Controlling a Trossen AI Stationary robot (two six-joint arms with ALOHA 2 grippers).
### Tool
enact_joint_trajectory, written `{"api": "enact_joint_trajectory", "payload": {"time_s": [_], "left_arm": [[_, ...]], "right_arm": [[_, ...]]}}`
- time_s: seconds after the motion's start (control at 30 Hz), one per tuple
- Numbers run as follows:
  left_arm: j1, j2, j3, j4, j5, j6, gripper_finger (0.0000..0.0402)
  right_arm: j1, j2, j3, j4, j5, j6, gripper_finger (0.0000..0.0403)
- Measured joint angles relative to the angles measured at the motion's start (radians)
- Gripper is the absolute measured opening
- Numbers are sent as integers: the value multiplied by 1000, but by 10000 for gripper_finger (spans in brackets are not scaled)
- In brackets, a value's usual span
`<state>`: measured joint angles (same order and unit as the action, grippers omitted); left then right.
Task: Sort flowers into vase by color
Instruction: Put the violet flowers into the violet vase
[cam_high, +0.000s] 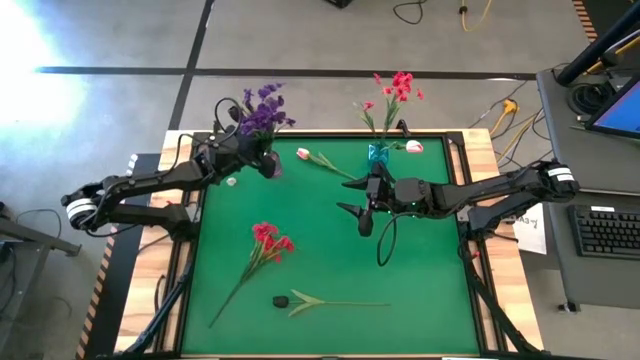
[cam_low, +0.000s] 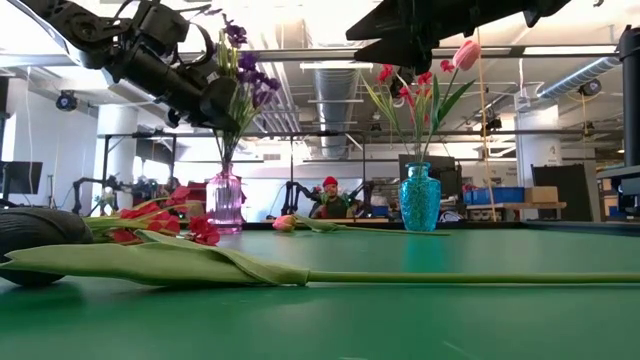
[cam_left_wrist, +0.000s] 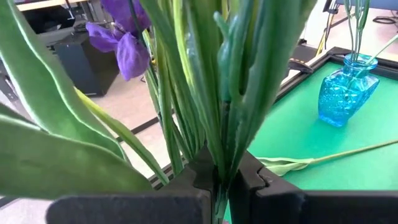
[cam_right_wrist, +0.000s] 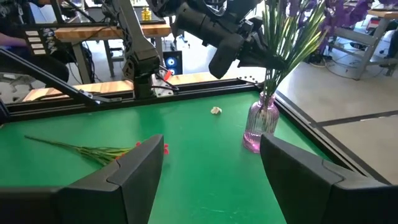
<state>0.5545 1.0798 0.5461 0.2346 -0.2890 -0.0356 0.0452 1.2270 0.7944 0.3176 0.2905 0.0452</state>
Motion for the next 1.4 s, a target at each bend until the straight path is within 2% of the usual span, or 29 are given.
{"api": "enact_joint_trajectory", "payload": {"time_s": [0.4, 1.0, 1.3, 1.4], "left_arm": [[0, 0, -1, 10, -12, -7, 7], [-23, -2, 4, 7, 19, -5, 107], [-24, -3, 31, 5, 19, -16, 111], [-24, -3, 31, 4, 19, -24, 96]], "right_arm": [[0, 0, 0, 0, 0, 0, 260], [0, 0, 0, 0, 0, 0, 260], [0, 0, 0, 1, 0, 0, 260], [0, 0, 0, 1, 0, 0, 260]]}}
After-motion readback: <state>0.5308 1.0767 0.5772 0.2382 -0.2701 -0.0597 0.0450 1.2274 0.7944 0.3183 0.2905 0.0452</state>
